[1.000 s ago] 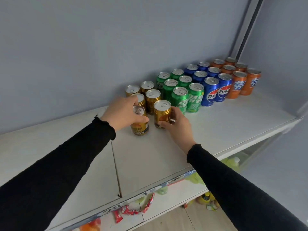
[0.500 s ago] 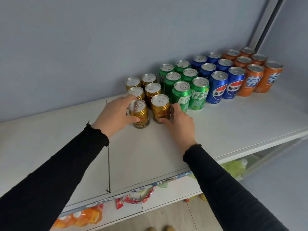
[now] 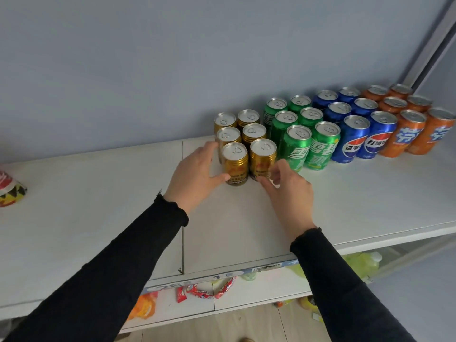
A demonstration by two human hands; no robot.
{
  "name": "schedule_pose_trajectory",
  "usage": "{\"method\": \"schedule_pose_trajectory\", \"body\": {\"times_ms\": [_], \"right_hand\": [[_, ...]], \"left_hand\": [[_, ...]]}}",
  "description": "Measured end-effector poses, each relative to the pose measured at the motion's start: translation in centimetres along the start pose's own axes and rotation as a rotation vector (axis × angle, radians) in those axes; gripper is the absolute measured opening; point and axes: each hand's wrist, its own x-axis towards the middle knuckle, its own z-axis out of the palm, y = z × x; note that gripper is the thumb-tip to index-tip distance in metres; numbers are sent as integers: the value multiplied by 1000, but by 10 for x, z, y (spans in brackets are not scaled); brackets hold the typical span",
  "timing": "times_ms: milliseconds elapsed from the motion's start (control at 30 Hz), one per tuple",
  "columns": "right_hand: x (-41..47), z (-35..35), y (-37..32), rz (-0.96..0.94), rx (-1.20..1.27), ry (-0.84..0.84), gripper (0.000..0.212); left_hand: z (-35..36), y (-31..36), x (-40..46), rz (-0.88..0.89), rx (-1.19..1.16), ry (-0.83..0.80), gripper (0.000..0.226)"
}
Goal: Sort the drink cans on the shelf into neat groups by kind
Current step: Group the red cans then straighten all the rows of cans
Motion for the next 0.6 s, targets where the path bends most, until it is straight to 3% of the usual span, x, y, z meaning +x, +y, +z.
{"method": "schedule_pose_trajectory", "body": {"times_ms": [167, 300, 600], "right_hand": [[-24, 11, -63, -193, 6, -44, 23], [-43, 46, -140, -340, -3, -160, 30], [-116, 145, -340, -437, 140, -281, 40]], "left_hand": [[-28, -59, -58, -58, 0, 64, 51], [-70, -126, -115, -132, 54, 132, 46], [-186, -305, -254, -318, 93, 241, 43]]}}
